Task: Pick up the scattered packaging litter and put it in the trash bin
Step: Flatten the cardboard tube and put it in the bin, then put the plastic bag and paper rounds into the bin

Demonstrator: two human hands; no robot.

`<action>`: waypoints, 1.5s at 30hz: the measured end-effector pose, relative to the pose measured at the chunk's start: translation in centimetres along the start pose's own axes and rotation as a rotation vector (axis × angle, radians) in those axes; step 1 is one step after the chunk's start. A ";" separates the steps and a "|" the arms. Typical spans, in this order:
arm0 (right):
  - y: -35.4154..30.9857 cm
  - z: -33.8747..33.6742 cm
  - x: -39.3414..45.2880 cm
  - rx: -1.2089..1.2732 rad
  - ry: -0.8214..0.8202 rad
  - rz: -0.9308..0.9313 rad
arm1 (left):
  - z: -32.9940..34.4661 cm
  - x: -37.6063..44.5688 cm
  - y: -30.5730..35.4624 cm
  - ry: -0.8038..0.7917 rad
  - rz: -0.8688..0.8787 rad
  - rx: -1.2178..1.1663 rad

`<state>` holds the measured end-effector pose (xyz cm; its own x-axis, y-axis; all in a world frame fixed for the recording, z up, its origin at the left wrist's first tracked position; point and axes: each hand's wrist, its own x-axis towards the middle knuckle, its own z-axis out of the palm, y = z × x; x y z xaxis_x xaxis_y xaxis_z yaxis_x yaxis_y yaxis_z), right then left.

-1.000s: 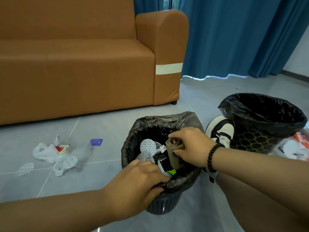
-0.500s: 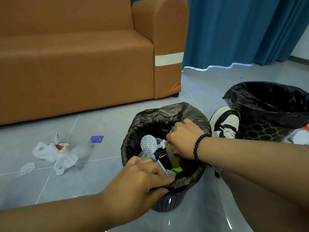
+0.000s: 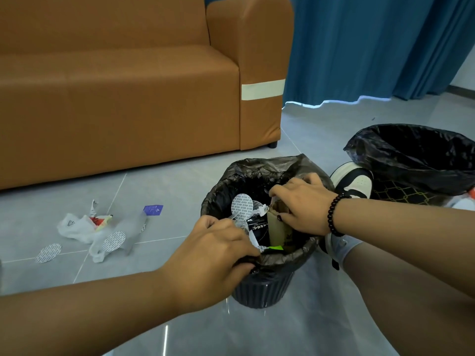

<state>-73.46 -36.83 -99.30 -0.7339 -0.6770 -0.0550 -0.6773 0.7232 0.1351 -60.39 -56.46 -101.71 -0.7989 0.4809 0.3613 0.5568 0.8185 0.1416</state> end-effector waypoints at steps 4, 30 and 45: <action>-0.5 -1.3 -0.3 0.058 0.071 0.011 | -0.8 -0.1 0.3 0.006 -0.045 -0.024; -18.9 -5.0 8.1 0.181 -0.040 -0.164 | -4.6 -15.0 -10.7 -0.063 -1.014 -0.231; -28.0 7.7 23.4 0.597 -0.035 0.066 | 3.8 -18.5 -19.7 -0.119 -1.194 -0.398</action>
<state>-72.04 -71.83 -112.01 -0.7698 -0.6305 -0.0989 -0.5349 0.7220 -0.4389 -57.46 -80.24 -114.70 -0.8541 -0.4479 -0.2645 -0.5099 0.6207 0.5956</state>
